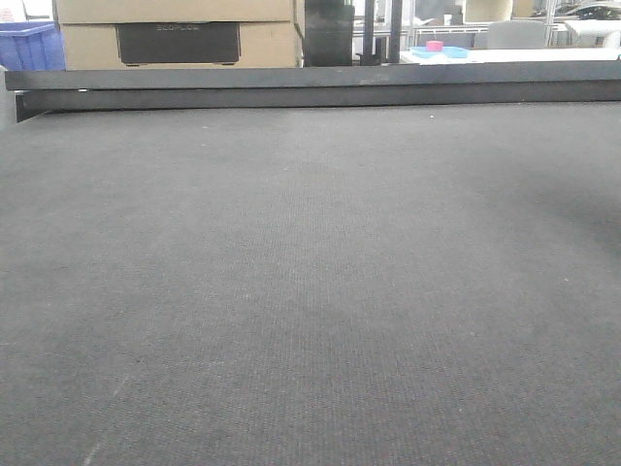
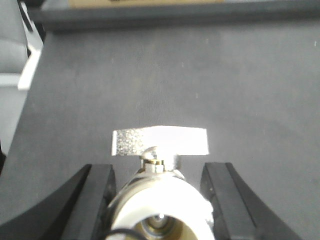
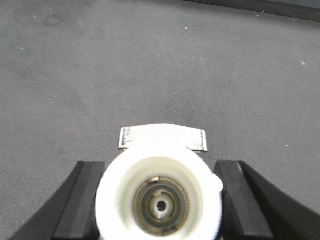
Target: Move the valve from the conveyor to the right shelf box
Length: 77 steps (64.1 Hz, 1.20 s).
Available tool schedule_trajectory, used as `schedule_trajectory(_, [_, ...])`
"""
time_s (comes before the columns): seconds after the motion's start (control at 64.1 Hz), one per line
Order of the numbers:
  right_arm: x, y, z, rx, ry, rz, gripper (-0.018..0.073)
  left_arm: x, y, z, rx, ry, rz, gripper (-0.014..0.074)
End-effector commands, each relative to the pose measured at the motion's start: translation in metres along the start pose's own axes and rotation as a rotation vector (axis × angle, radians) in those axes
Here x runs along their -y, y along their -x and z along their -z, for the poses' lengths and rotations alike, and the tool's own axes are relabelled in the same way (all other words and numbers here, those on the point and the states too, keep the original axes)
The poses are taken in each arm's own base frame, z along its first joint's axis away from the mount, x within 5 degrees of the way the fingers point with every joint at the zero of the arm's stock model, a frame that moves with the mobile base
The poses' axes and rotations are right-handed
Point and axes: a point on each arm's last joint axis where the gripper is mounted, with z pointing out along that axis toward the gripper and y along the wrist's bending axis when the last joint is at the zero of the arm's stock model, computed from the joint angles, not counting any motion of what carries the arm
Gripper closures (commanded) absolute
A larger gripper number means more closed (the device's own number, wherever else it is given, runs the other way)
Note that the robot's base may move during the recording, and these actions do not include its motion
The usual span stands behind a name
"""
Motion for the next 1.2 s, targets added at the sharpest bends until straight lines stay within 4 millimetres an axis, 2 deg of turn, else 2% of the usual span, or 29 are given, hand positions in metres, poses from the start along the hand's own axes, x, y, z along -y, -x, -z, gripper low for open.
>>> schedule_trajectory(0.0, [-0.001,0.011,0.012,0.109,-0.007,0.005,0.0713,0.001,0.011,0.008,0.107,-0.003,0.008,0.0707])
schedule_trajectory(0.437, [0.0,0.015,0.013,0.151,-0.011,0.005,0.0713,0.0,0.023,0.01,0.242,0.007,0.009,0.0707])
schedule_trajectory(1.186, [0.0,0.015,0.013,0.151,-0.011,0.005,0.0713,0.0,0.023,0.01,0.242,0.007,0.009,0.0707])
